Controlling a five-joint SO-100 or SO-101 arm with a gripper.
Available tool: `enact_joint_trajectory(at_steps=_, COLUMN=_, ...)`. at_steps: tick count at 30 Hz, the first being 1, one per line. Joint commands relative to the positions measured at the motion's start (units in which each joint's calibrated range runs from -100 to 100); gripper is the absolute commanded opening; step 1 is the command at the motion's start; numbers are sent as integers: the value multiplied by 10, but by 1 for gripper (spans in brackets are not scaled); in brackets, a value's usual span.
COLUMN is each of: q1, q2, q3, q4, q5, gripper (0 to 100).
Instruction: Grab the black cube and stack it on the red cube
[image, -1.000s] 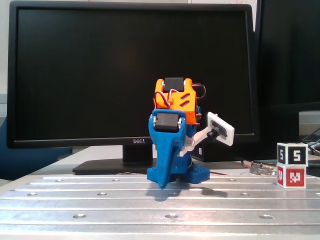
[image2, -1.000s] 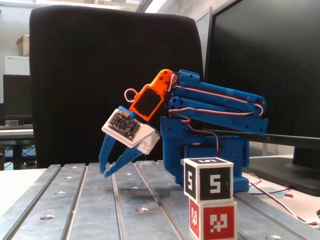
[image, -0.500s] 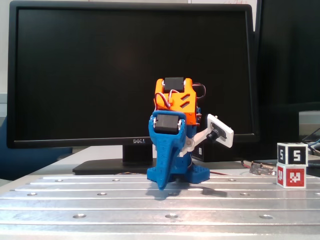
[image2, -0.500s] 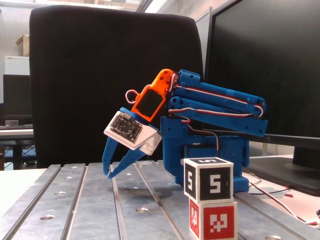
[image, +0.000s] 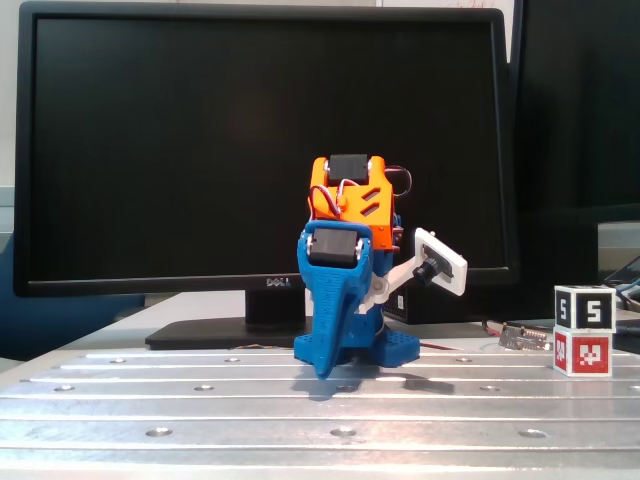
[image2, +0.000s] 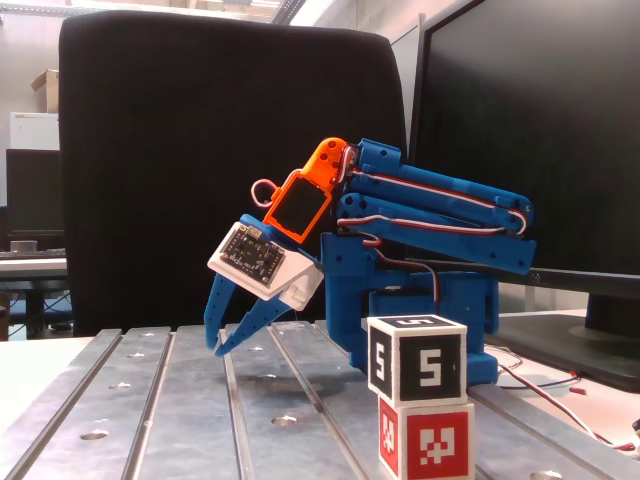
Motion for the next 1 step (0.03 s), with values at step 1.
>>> enact_joint_trajectory(at_steps=1, q1=-3, q2=5, q3=1, q4=7, q5=1, gripper=1)
